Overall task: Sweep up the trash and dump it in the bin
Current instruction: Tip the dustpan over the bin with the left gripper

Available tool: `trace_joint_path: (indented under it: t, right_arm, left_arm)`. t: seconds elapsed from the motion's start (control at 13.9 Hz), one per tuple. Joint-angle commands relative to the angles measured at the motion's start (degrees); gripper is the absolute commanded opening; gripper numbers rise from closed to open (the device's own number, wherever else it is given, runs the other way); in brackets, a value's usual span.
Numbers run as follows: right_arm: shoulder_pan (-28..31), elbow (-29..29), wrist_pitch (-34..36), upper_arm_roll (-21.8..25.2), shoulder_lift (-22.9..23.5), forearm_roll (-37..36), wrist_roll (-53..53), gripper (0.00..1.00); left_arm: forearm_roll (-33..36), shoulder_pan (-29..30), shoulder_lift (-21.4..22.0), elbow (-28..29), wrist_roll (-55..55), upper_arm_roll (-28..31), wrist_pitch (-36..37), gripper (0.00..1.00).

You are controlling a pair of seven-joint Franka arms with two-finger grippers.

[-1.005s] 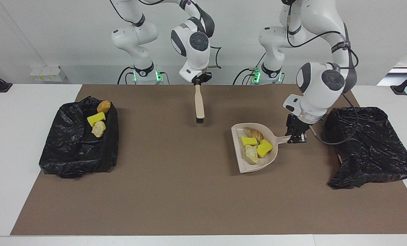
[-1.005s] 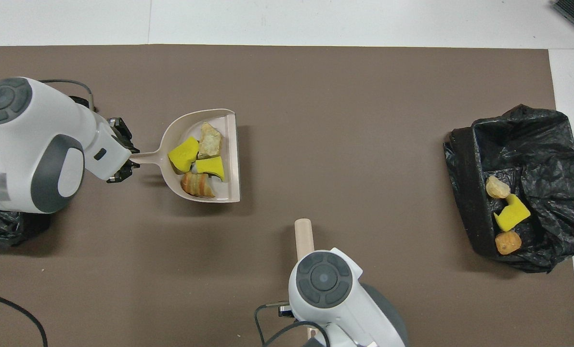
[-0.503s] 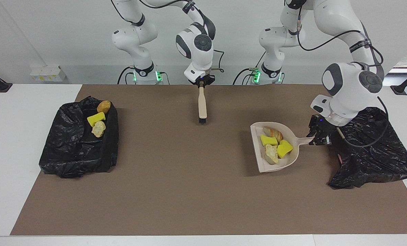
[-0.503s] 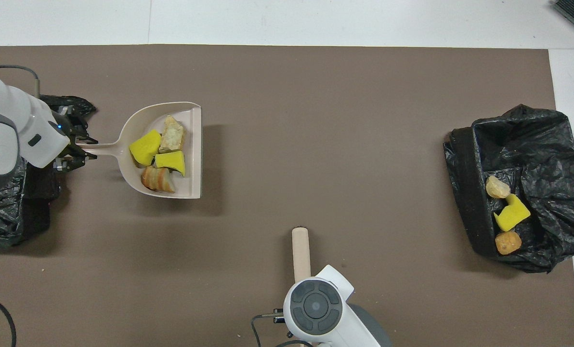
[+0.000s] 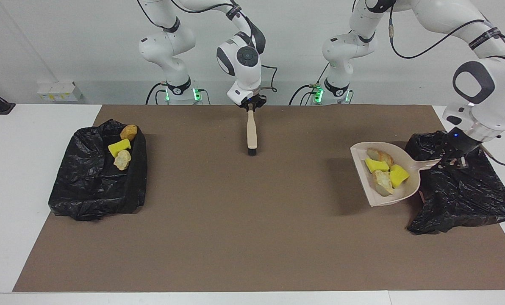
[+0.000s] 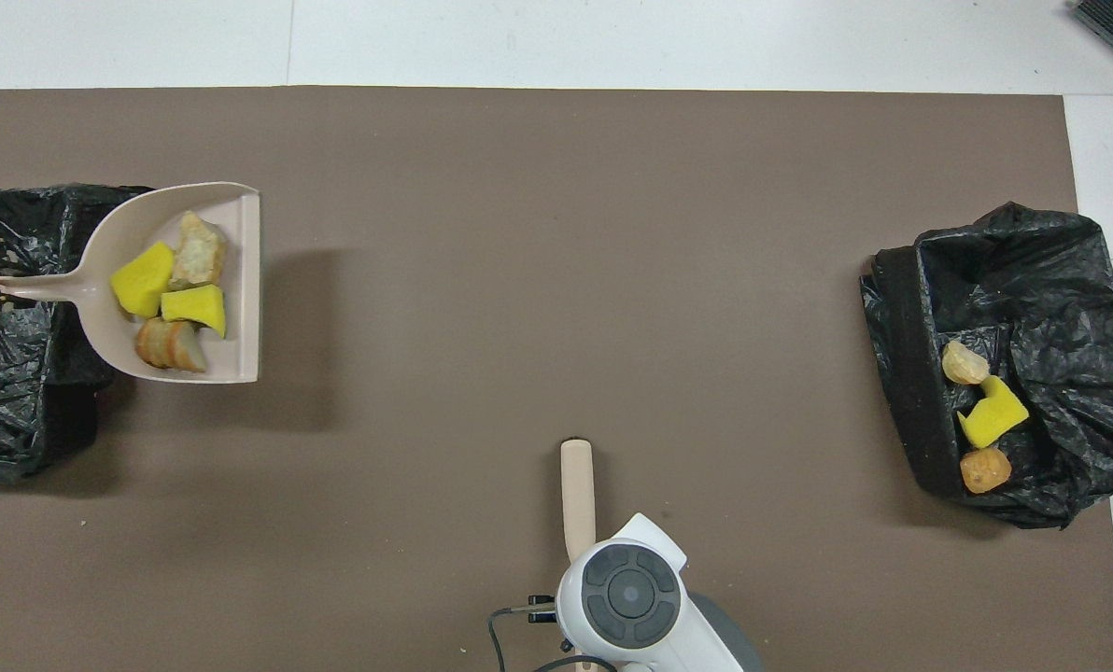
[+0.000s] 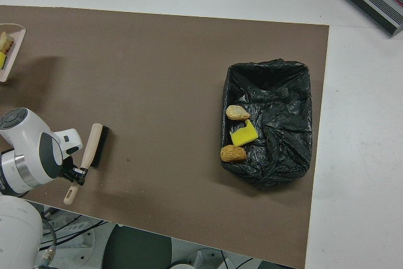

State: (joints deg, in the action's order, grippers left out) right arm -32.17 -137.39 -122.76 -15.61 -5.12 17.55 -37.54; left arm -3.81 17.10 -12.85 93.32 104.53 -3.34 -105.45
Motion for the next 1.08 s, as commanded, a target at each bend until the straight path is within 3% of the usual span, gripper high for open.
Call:
trace_joint_path:
  t: [0.0, 0.14, 0.36, 0.5, 0.79, 1.01]
  right_arm:
    - [-0.3, -1.5, -2.0, 0.1, -0.7, 2.1, 2.0, 0.01]
    - [-1.2, -1.5, -3.1, 0.1, -0.2, 2.1, 2.0, 0.13]
    - [-1.2, -1.3, -3.4, 0.1, 0.2, 2.1, 2.0, 0.51]
    - [-1.2, -0.5, -4.0, 0.1, 0.8, 2.0, 1.9, 0.67]
    - [1.4, 2.6, -3.1, 0.9, 0.3, 1.1, 1.5, 0.85]
    - [8.5, 7.3, 0.0, 0.9, -1.7, -1.8, 1.9, 0.88]
  left_arm:
    - [-0.8, 5.6, -2.2, -5.6, 7.8, -0.4, 4.1, 0.00]
    - [-0.5, 9.8, -3.1, -7.9, 11.3, -0.3, 4.6, 0.00]
    - [5.7, 11.7, -4.4, -11.2, 15.2, -0.1, 3.9, 0.00]
    - [13.0, 11.1, -4.7, -12.9, 14.9, -0.2, 3.0, 0.00]
    - [22.1, 10.6, -4.6, -13.0, 14.2, -0.1, -1.1, 0.00]
    - [28.1, 10.5, -3.9, -12.6, 11.8, -0.1, -2.7, 0.00]
